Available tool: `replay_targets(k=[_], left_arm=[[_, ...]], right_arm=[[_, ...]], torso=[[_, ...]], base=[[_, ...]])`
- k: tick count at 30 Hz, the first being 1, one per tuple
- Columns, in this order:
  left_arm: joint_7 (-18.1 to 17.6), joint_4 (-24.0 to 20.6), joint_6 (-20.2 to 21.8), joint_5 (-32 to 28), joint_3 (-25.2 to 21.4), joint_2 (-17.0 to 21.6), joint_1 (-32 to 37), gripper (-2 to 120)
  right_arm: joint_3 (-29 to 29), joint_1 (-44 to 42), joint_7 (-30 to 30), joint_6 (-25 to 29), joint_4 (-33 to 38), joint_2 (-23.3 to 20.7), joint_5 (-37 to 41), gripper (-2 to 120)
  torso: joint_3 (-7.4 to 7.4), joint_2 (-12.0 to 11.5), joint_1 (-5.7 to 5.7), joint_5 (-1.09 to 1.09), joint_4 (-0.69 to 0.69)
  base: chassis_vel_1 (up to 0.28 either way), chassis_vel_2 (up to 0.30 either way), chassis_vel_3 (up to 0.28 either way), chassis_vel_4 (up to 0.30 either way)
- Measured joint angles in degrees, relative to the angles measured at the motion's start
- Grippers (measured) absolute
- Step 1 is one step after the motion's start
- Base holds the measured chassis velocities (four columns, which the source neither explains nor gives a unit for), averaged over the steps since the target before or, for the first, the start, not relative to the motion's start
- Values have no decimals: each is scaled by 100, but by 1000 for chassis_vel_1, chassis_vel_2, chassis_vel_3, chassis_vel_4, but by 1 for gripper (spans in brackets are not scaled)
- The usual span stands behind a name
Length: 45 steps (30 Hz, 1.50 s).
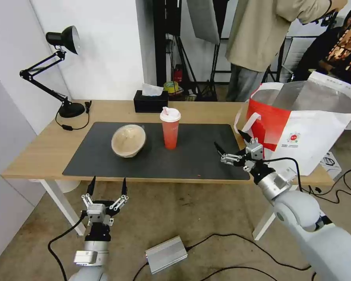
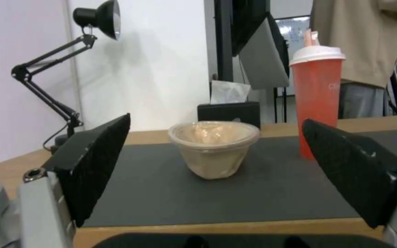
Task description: Pick up the trash from the table and place it into the takeout bag.
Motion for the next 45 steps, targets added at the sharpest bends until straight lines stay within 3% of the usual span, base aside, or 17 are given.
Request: replay_targets(k=[10,24,45], left_arm=[[5,18,43,28,2,-80,-23,100],[7,-10,44,31,-62,-127,-2,100],[8,28,34,26,-84,-196,-18,100]], right_arm=[[-593,853,119,-701,-310,-148,814,100],[-1172,1468,249,-1172,-437,-173,1256,100],[-2116,2224,245,-1381,-520,-90,1489,100]], torso=[[0,0,0,-2,0],[0,0,0,-1,0],[0,0,-1,-2,0]], base=[[0,0,0,0],[0,0,0,0],[0,0,0,0]])
